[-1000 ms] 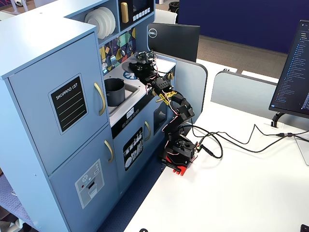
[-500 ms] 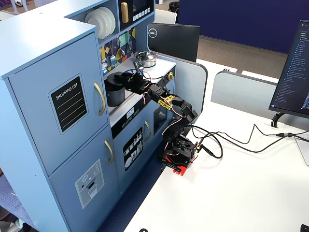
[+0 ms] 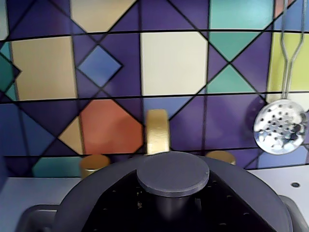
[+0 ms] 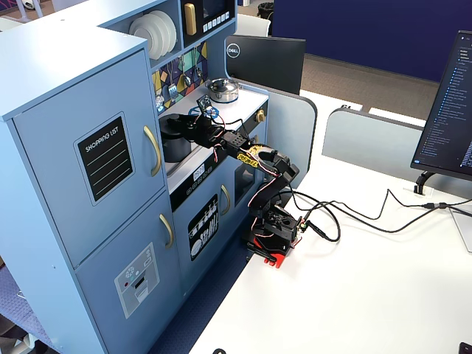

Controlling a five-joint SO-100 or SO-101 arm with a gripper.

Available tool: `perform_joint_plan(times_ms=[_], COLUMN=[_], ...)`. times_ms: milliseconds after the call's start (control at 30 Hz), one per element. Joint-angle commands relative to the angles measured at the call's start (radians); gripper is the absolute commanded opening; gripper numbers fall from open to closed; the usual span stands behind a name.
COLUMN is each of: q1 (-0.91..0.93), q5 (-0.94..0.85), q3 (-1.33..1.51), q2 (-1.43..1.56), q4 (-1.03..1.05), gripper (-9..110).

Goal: Pick up the lid from the counter and put it on the gray recipient

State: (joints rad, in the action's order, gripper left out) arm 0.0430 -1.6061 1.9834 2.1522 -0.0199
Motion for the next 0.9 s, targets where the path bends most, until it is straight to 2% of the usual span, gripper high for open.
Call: perform_joint_plan(times_ms=[0, 867], q1=[-0.021, -0.026], q5=[-0.014, -0.021], q3=[-0.021, 0.043], q2=[-0.003, -0.037], q4=[-0.049, -0.101], gripper=[0, 0])
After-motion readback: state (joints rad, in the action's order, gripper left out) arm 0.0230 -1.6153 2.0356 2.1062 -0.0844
